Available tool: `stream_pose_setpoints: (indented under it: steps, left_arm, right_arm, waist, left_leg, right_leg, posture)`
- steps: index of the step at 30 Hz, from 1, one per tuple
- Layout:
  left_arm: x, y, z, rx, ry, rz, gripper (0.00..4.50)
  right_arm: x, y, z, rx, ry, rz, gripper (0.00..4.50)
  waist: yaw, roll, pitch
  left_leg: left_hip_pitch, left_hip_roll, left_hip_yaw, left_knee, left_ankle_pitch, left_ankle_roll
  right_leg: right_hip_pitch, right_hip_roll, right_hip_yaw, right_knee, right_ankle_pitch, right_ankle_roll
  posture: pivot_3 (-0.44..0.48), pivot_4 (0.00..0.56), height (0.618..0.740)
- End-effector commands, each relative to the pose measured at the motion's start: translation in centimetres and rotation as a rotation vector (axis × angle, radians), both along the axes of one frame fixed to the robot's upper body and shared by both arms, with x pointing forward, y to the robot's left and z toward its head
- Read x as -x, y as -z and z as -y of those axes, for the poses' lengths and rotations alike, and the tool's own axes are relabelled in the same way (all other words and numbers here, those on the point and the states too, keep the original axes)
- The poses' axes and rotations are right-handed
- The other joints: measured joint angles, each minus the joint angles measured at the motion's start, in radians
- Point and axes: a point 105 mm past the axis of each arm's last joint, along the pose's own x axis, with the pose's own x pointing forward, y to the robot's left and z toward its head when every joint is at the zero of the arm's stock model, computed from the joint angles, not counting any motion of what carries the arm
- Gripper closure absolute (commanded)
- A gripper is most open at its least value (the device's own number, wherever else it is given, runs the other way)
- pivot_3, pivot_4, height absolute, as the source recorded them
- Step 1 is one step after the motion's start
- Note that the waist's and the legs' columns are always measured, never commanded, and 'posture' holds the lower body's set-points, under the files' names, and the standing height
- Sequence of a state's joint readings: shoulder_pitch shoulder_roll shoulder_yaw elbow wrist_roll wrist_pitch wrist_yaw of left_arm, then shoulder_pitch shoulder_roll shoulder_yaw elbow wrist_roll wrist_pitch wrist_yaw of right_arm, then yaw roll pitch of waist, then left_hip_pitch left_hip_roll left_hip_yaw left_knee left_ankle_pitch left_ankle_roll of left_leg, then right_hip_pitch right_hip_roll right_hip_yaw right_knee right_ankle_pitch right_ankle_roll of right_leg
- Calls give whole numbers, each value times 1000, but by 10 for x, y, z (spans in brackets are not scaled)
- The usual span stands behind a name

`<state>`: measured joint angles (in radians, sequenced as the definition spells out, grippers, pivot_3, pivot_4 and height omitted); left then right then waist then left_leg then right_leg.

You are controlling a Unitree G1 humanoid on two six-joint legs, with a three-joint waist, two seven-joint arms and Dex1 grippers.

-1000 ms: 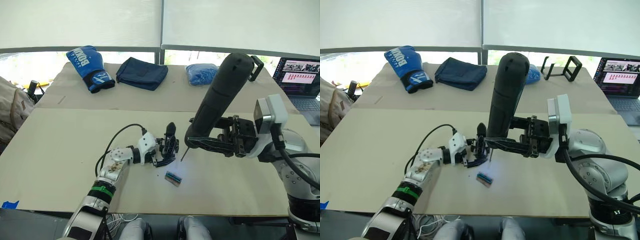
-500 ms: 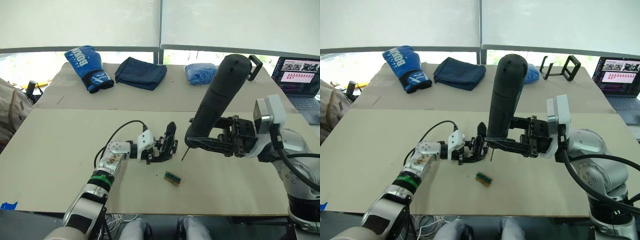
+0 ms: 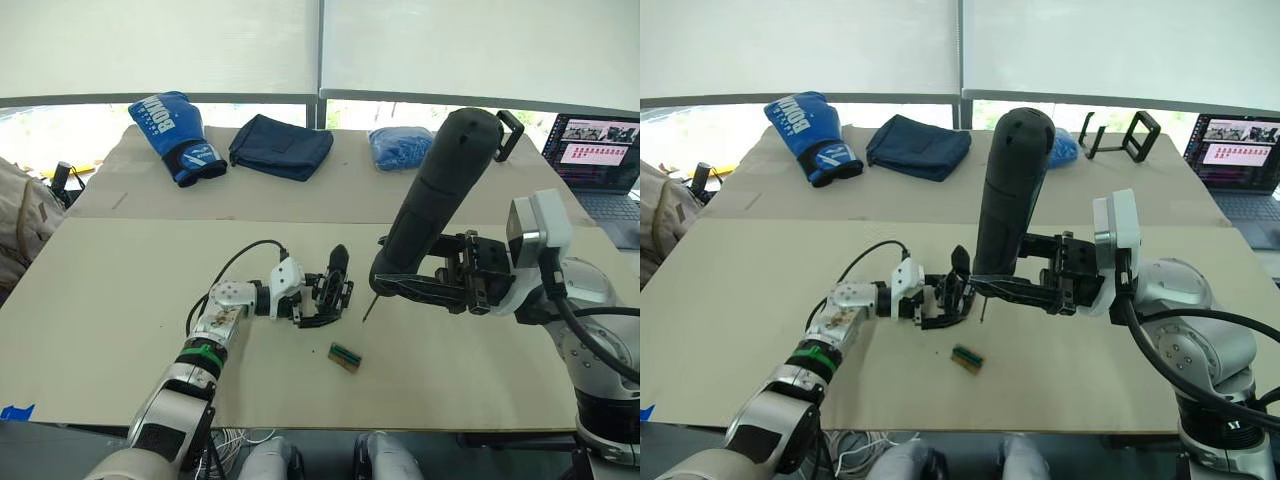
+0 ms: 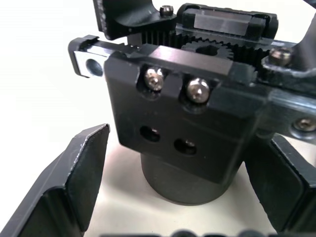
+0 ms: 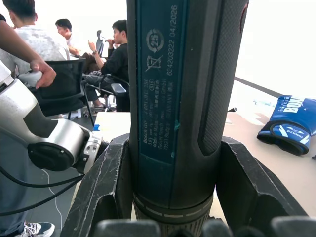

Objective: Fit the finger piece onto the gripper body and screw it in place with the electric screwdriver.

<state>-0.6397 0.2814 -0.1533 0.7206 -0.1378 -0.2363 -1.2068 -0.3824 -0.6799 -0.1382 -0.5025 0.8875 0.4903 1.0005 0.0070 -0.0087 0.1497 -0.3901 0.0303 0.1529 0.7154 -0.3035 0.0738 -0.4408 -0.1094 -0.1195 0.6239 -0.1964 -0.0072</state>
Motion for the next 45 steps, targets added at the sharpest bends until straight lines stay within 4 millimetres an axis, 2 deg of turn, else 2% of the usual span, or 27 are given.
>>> stream_pose_setpoints:
  steps: [1, 6, 12, 17, 22, 31, 34, 37, 45]
  left_arm:
    - [6, -2, -12, 15, -36, 3, 94]
    - [18, -6, -17, 16, -91, 8, 94]
    - [31, -3, 3, 31, -129, 1, 94]
    - [30, 5, 17, 43, -215, -37, 94]
    - [30, 9, 20, 33, -237, -43, 94]
    - [19, 12, 8, -1, -282, -50, 94]
    - [18, 14, 7, -5, -284, -55, 797]
    - [17, 14, 7, -9, -266, -56, 2161]
    - [0, 1, 4, -4, -213, -3, 2184]
  right_arm:
    - [9, -13, -1, -27, -25, 73, 2569]
    - [9, -13, -2, -31, -25, 70, 2569]
    - [7, -14, -3, -32, -30, 71, 2569]
    - [7, -12, -3, -32, -36, 66, 2569]
    - [9, -11, -6, -34, -44, 62, 2569]
    - [9, -10, -4, -34, -26, 65, 2569]
    - [9, -9, -4, -36, -21, 63, 2569]
    - [9, -9, -3, -37, -14, 65, 2569]
    - [8, -10, -1, -33, -9, 64, 2569]
  waist:
    - [-2, 0, 0]
    - [-3, 0, 0]
    - [7, 0, 0]
    - [7, 0, 0]
    - [7, 0, 0]
    - [6, 0, 0]
    - [5, 0, 0]
    - [5, 0, 0]
    - [6, 0, 0]
  left_leg:
    - [0, 0, 0, 0, 0, 0]
    - [0, 0, -1, 0, 0, -1]
    - [0, 0, -2, 0, 0, 0]
    - [0, -1, -3, 1, 0, 0]
    - [0, -1, -3, 1, 0, 0]
    - [1, -1, -3, 1, 0, 0]
    - [1, -1, -3, 1, 0, -1]
    - [1, -1, -3, 1, 0, -1]
    - [1, -1, -3, 1, 0, -1]
  right_leg:
    - [0, 0, 0, 0, 0, 0]
    - [0, -1, 0, 1, 0, 0]
    - [1, -1, -1, 0, 0, 0]
    - [2, -1, -1, 0, 0, 0]
    - [2, -2, -1, 1, 0, 0]
    - [2, -2, -1, 1, 0, 0]
    - [2, -2, -1, 1, 0, 0]
    - [2, -2, -1, 2, 0, 0]
    - [2, -2, -1, 2, 0, 0]
  posture:
    - [0, 150, 740]
    - [0, 150, 740]
    - [0, 150, 740]
    - [0, 150, 740]
    - [0, 150, 740]
    - [0, 150, 740]
    - [0, 150, 740]
    - [0, 150, 740]
    - [0, 150, 740]
